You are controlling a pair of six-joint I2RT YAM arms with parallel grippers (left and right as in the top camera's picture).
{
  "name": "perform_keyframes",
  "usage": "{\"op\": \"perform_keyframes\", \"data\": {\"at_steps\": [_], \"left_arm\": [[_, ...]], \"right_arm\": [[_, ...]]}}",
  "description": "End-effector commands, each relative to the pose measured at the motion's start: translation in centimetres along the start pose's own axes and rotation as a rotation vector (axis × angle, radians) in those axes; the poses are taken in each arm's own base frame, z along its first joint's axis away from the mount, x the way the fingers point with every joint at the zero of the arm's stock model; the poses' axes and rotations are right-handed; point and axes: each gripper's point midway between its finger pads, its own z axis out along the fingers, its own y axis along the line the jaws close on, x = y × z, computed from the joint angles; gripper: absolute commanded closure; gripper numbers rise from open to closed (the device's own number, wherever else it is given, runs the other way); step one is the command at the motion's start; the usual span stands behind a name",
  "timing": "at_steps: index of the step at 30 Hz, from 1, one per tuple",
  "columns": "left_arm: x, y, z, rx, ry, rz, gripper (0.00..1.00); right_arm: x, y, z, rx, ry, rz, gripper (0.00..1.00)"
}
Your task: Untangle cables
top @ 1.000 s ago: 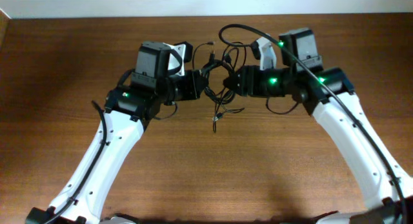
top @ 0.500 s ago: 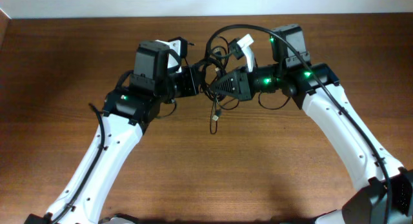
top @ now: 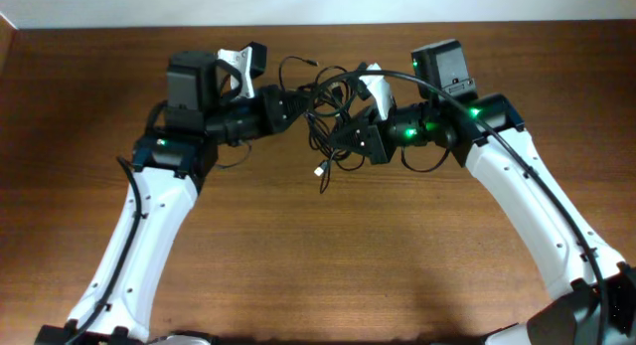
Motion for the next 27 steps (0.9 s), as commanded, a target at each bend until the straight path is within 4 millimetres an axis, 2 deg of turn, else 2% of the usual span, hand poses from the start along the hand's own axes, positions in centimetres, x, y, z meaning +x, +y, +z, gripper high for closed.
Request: {"op": "perform_keyframes", "data": {"at_steps": [1,3,5,7,10,13,14,15,20,21,23,25,27], "left_arm": [[-0.6,-2.4,-2.5,0.176,0.006,0.322,1.00],[0.3,-2.1,-2.5,0.173,0.034,0.316,1.00],[0.5,-1.9,-2.7,0.172,0.043,0.300,1.00],[0.3,-2.6,-3.3,0.229,0.039,0.312,1.00],[-0.5,-3.2,-4.2,0.284,0.015,0.337,1.00],[-0.6,-2.9,-4.2,0.271,0.013,0.315,1.00],[-0.6,-2.9,-4.2,0.270,0.012,0.315,1.00],[-0.7,-2.7,-4.2,0.256,0.008,0.310,1.00],[-2.5,0.6,-3.7,0.056,-0.055,0.042,1.00],[-2.8,1.3,-3.7,0.018,-0.075,-0.024,1.00],[-3.4,2.3,-3.7,-0.036,-0.109,-0.143,1.00],[-3.8,3.2,-3.8,-0.076,-0.144,-0.269,1.00],[-4.1,3.9,-4.0,-0.103,-0.180,-0.418,1.00]], "right_arm": [[1.5,-1.4,-0.3,0.075,0.036,0.046,0.94],[1.4,-2.9,-1.0,0.147,0.022,0.121,0.93],[1.8,-5.9,-2.2,0.298,0.013,0.245,0.92],[2.4,-7.9,-3.5,0.396,0.001,0.348,0.91],[3.0,-8.8,-4.6,0.419,-0.002,0.396,0.80],[3.2,-8.7,-4.6,0.415,0.008,0.408,0.55],[3.3,-8.5,-4.6,0.405,0.010,0.411,0.39],[3.3,-8.3,-4.5,0.393,0.011,0.414,0.31],[2.8,-6.3,-3.8,0.266,0.004,0.420,0.21],[2.6,-5.6,-3.6,0.220,0.000,0.421,0.13],[2.3,-4.3,-3.4,0.144,-0.005,0.428,0.06],[1.9,-3.2,-3.2,0.076,-0.016,0.510,0.01],[1.6,-2.5,-3.2,0.029,-0.023,0.689,0.01]]}}
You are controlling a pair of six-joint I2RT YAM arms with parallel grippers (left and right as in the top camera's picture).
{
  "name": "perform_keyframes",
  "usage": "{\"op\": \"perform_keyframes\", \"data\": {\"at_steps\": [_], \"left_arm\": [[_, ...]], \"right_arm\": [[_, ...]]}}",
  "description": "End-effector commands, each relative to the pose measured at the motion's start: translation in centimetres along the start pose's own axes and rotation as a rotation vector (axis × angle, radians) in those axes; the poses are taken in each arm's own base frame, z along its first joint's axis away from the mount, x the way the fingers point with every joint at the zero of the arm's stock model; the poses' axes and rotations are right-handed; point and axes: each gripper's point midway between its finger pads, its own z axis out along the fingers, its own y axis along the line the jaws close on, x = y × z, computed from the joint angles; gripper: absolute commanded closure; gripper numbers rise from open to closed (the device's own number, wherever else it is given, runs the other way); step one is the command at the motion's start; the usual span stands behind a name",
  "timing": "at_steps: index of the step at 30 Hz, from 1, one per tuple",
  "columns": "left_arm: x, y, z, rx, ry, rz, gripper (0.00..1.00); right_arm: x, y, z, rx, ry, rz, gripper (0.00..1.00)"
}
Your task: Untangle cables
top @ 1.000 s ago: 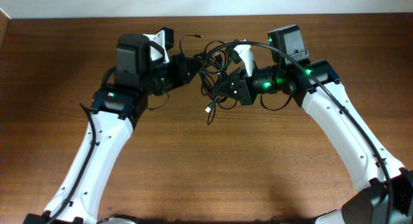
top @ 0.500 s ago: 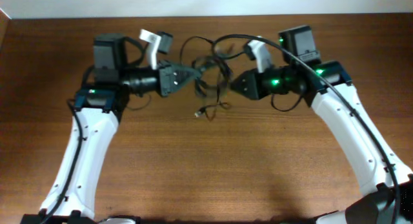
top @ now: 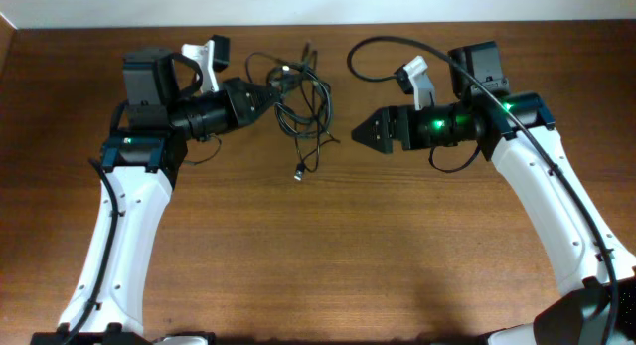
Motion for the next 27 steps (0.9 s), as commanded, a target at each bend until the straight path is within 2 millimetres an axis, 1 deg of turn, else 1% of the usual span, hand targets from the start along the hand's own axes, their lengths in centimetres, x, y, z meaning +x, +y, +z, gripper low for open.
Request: {"op": "perform_keyframes", "data": {"at_steps": [1,3,5,6,7,8,9,11,12,14,16,21,22,23,27], "left_arm": [[-2.0,0.9,-0.6,-0.083,-0.117,-0.317,1.00],[-2.2,1.2,-0.6,-0.093,-0.144,-0.475,1.00],[-2.2,1.3,-0.3,-0.106,-0.161,-0.539,1.00],[-2.1,1.3,-0.2,-0.112,-0.167,-0.535,1.00],[-2.1,1.4,0.0,-0.128,-0.178,-0.530,1.00],[-2.1,1.5,0.2,-0.145,-0.190,-0.520,1.00],[-2.0,1.5,0.5,-0.162,-0.201,-0.498,1.00],[-1.9,1.6,0.8,-0.193,-0.217,-0.436,1.00],[-1.8,1.7,1.0,-0.215,-0.225,-0.404,1.00],[-1.4,1.6,1.5,-0.234,-0.220,-0.369,1.00],[-1.0,1.3,1.8,-0.231,-0.207,-0.363,1.00],[-0.4,0.9,2.2,-0.226,-0.186,-0.359,1.00],[-0.2,0.8,2.3,-0.220,-0.175,-0.362,1.00],[0.2,0.5,2.4,-0.207,-0.150,-0.368,1.00],[0.8,0.4,2.5,-0.198,-0.121,-0.390,1.00]], "right_arm": [[0.6,2.6,0.0,-0.141,0.052,0.278,0.01],[0.8,3.2,0.3,-0.154,0.074,0.403,0.01],[1.1,4.0,0.9,-0.161,0.096,0.478,0.07],[1.1,4.4,1.2,-0.165,0.102,0.489,0.09],[1.2,5.3,1.8,-0.178,0.111,0.485,0.11],[1.3,6.3,2.4,-0.188,0.119,0.473,0.19],[1.5,7.2,3.2,-0.188,0.130,0.480,0.21],[2.1,8.2,4.4,-0.166,0.142,0.502,0.28],[2.4,8.6,5.1,-0.144,0.140,0.510,0.29],[2.7,8.3,6.2,-0.071,0.112,0.557,0.29],[2.5,7.4,6.7,0.005,0.061,0.653,0.28],[1.2,4.7,6.7,0.130,-0.081,0.831,0.29],[0.9,4.3,6.6,0.149,-0.109,0.870,0.30],[0.6,3.8,6.5,0.165,-0.141,0.931,0.33],[-0.3,4.2,6.6,0.132,-0.171,0.960,0.38]]}}
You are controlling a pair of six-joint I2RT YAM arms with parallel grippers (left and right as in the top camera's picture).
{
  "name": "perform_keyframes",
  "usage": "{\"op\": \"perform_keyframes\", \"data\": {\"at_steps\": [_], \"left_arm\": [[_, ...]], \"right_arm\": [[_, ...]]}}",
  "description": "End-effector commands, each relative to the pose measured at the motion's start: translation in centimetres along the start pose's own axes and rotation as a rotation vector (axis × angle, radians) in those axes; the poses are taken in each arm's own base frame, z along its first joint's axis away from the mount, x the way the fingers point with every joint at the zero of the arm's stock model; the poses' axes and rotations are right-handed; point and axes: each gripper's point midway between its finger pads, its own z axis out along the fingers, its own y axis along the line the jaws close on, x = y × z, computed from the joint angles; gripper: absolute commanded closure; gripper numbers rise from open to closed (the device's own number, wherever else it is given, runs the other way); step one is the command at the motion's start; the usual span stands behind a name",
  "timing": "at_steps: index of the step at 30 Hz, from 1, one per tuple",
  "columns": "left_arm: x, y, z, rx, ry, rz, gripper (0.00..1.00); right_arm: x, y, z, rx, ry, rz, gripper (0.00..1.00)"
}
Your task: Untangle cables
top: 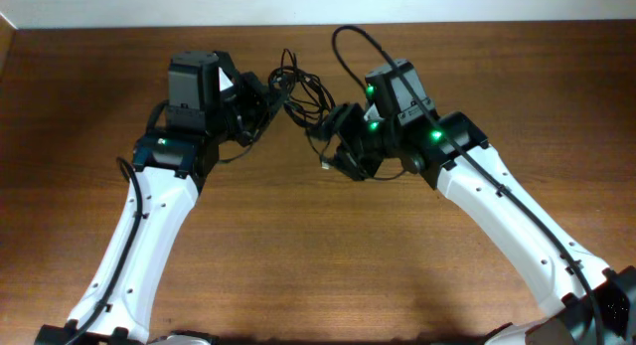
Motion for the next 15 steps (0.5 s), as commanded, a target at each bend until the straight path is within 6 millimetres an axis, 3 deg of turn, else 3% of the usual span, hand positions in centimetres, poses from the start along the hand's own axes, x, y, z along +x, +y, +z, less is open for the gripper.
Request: {"op": "perform_keyframes", "data": {"at_steps": [1,7,12,15], "left_arm": [[0.6,-1.2,-0.6,0.032,0.030,0.007,1.00],[1.0,-1.1,-0.6,0.028,0.048,-0.014,1.00],[1.0,-1.1,-0.6,0.030,0.048,-0.035,1.00],[1.0,-1.1,-0.6,0.030,0.049,-0.035,1.00]], "right_arm": [[-1.3,0.6,0.1,-0.024,-0.071,0.081,0.39],[-1.9,0.2,1.1,-0.009,-0.079,0.158,0.43],[-0.8,-0.4,2.5,0.015,-0.006,0.164,0.52],[-0.7,-0.5,2.5,0.019,-0.004,0.165,0.63]]}}
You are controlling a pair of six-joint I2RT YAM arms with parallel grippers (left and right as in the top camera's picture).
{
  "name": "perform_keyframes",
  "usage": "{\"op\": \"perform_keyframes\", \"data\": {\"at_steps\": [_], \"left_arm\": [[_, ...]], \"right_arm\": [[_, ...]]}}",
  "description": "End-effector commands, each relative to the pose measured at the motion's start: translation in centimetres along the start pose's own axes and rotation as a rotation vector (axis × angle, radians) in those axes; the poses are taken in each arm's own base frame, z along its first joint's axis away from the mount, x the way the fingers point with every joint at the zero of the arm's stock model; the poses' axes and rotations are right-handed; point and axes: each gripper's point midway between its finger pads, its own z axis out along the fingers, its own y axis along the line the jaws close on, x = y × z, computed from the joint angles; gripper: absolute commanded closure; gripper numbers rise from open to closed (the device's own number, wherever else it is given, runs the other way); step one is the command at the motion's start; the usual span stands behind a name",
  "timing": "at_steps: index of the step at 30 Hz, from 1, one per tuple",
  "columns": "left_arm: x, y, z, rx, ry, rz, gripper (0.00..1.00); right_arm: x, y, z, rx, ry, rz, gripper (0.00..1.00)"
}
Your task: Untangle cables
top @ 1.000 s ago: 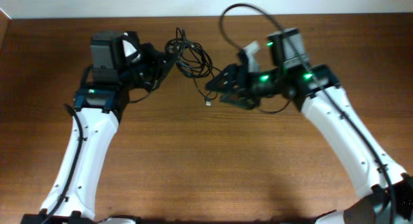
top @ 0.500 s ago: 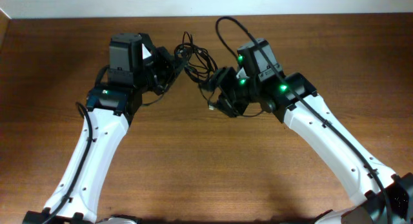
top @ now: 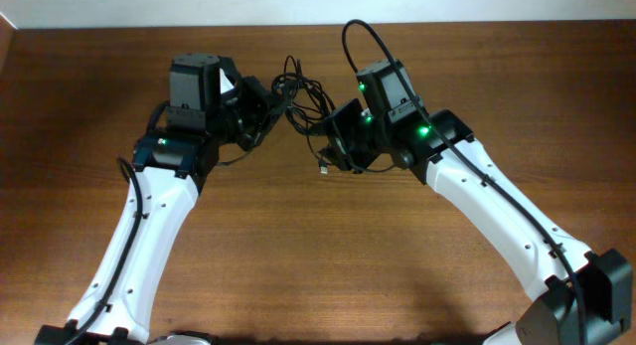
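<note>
A tangle of thin black cables (top: 303, 94) lies at the back middle of the wooden table, with one loose end and its small plug (top: 324, 169) trailing toward the front. My left gripper (top: 266, 106) reaches in from the left and is shut on the tangle's left side. Pointing down and left, my right gripper (top: 336, 151) meets the tangle's right lower strands. Its jaws are foreshortened, so their stand cannot be read.
A thick black cable (top: 350, 39) arcs up from the right wrist toward the back edge. The white wall borders the table at the back. Bare wood (top: 318, 256) stretches between the two arms in front.
My right gripper has shifted slightly left and toward the back, closer into the tangle. The left gripper and the cables are nearly where they were.
Both grippers were first in the tangle at the back middle. Then the arms stood apart, the left holding the bundle and the right shut and empty. The right gripper then came back to the tangle's right side and is there now.
</note>
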Motion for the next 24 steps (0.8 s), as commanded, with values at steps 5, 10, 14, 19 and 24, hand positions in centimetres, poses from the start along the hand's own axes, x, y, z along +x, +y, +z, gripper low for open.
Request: {"op": "perform_keyframes", "data": {"at_steps": [5,10,14,19,24], "left_arm": [[0.5,-1.5,-0.6,0.044,0.022,-0.029,1.00],[1.4,-2.0,-0.7,0.069,0.076,-0.046,1.00],[2.0,-2.5,-0.9,0.095,0.123,-0.104,1.00],[2.0,-2.9,-1.4,0.124,0.163,-0.146,1.00],[2.3,-3.0,-1.5,0.119,0.188,-0.284,1.00]], "right_arm": [[-0.3,-0.5,0.5,0.020,-0.027,0.005,0.80],[-1.8,-0.8,0.4,0.036,-0.110,-0.050,0.96],[-4.5,-3.6,-0.5,0.166,-0.271,-0.099,0.96],[-6.1,-5.6,-1.4,0.265,-0.365,-0.130,0.89],[-6.9,-5.7,-1.8,0.281,-0.407,-0.167,0.70]]}}
